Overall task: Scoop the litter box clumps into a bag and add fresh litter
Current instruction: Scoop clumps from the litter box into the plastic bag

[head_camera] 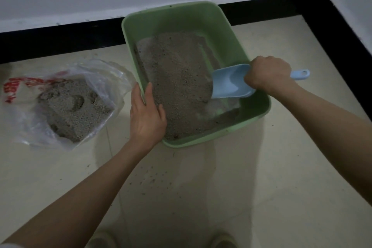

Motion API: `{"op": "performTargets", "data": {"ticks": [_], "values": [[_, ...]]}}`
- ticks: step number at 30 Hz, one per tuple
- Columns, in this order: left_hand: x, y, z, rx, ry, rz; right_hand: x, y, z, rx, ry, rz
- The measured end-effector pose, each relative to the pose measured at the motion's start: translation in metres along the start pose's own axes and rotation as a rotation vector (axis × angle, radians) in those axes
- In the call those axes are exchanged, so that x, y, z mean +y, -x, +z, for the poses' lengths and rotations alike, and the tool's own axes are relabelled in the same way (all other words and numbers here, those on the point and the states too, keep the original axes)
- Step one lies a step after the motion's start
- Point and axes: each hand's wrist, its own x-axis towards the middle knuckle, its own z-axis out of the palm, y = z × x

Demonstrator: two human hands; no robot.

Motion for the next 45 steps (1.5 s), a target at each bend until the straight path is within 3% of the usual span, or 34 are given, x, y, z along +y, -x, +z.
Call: {"op": "performTargets", "data": {"ticks": [4, 12, 20, 24, 30, 35, 39, 45], "values": [[0.000, 0.000, 0.000, 0.008, 0.001, 0.009, 0.005, 0.003, 0.009, -0.101, 0.074, -0.018], [0.000, 0.001, 0.000, -0.001, -0.005, 0.004, 0.000, 0.003, 0.023, -0.309, -0.256, 0.071], [0.000, 0.001, 0.001, 0.028, -0.006, 0.000, -0.061, 0.002, 0.050, -0.491, -0.549, -0.060], [-0.001, 0.003, 0.001, 0.041, -0.020, -0.041, -0.073, 0.001, 0.055, -0.499, -0.671, -0.031], [0.002, 0.003, -0.002, 0.016, -0.017, -0.062, -0.060, 0.005, 0.061, -0.505, -1.056, 0.022], [0.002, 0.003, -0.004, -0.012, -0.013, -0.066, -0.037, 0.000, 0.045, -0.367, -0.771, -0.185], [0.002, 0.004, -0.005, -0.017, -0.011, -0.066, -0.032, -0.011, 0.041, -0.453, -0.404, -0.374], [0.002, 0.003, -0.003, -0.008, -0.002, -0.064, -0.052, -0.022, 0.044, -0.365, -0.082, -0.499]]}}
